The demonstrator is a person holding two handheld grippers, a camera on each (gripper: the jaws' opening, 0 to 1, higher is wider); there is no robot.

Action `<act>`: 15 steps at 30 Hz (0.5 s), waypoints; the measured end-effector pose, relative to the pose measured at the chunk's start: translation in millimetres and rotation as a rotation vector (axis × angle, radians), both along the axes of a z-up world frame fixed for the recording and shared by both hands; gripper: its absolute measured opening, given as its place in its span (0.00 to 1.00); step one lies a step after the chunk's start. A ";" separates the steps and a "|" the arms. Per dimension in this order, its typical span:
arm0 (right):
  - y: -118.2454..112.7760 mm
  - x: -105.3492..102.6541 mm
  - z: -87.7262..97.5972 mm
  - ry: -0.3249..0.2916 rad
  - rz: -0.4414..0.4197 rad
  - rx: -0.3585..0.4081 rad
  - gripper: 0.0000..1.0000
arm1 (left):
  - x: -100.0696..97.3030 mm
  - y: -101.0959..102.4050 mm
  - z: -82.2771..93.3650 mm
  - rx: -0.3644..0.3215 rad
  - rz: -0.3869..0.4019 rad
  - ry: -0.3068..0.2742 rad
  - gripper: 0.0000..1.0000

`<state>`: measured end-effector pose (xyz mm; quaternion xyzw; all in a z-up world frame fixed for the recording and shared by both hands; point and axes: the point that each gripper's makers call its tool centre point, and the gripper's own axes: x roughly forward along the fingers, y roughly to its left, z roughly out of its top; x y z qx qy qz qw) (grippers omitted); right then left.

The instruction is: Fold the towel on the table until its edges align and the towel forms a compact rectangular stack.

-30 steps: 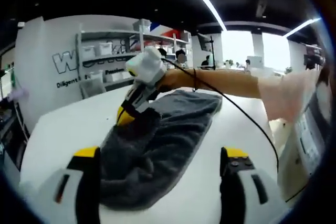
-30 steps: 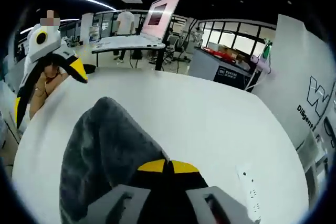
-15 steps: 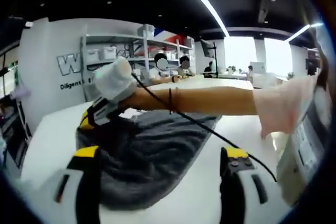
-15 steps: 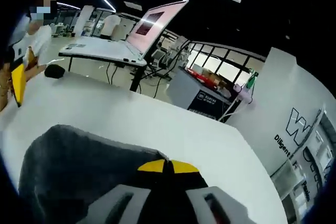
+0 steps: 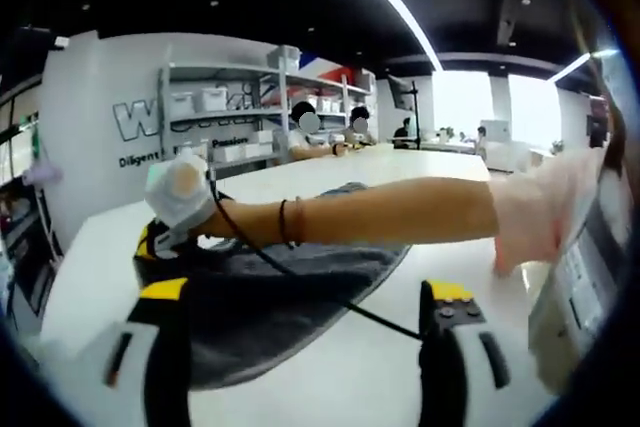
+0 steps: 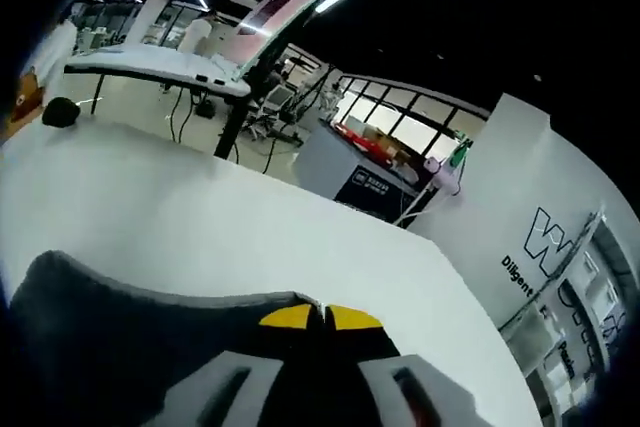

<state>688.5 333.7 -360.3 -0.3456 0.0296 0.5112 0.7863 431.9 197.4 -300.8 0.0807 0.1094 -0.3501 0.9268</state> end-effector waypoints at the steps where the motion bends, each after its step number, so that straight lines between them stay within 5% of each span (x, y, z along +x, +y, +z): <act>1: -1.6 1.7 -1.4 0.032 -0.024 0.030 0.13 | -0.1 0.1 -0.4 0.001 0.001 0.001 0.99; 7: -13.1 5.5 3.5 0.053 -0.058 0.048 0.29 | -0.2 -1.2 -1.0 0.005 -0.002 0.002 0.99; 15: -36.1 -6.3 40.2 0.032 -0.060 0.107 0.46 | 1.8 0.2 -5.4 0.005 0.005 0.016 0.99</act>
